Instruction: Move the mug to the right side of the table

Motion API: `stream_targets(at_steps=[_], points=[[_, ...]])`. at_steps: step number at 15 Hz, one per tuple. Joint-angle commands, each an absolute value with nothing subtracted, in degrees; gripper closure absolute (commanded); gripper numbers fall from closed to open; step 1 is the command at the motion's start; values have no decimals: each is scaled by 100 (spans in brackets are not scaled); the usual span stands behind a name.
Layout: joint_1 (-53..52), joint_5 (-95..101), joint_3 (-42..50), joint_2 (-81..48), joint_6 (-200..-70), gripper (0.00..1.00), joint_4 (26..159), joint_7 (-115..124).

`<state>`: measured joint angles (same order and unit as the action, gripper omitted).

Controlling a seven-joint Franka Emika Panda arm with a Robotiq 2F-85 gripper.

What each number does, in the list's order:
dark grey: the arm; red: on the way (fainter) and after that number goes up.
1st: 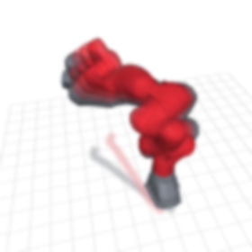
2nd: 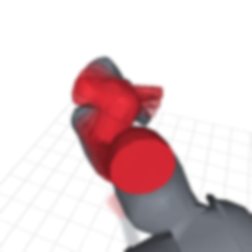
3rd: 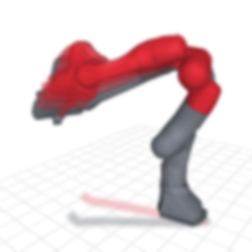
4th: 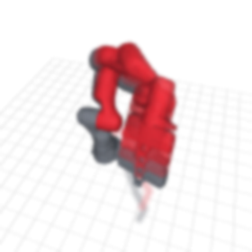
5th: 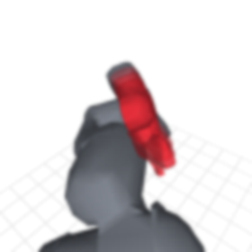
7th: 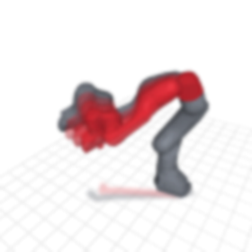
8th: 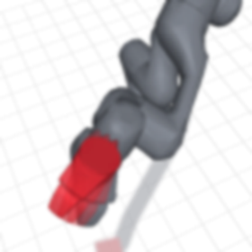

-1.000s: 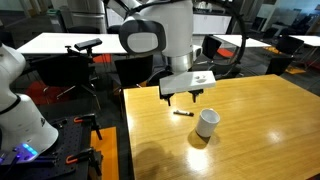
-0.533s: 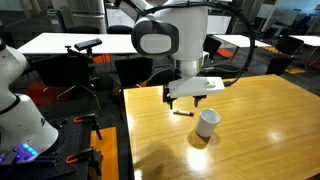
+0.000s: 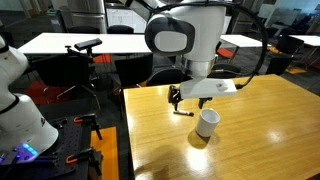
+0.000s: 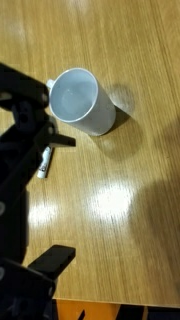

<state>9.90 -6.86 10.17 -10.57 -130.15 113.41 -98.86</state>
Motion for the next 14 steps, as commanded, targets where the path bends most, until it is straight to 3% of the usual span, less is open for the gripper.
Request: stream_targets(at_steps=[1,14], points=[[1135,-604,853,-1371,-12803,0,10902,-9951],[1178,-401,555,-2162,-12385,0,9975,-9818]])
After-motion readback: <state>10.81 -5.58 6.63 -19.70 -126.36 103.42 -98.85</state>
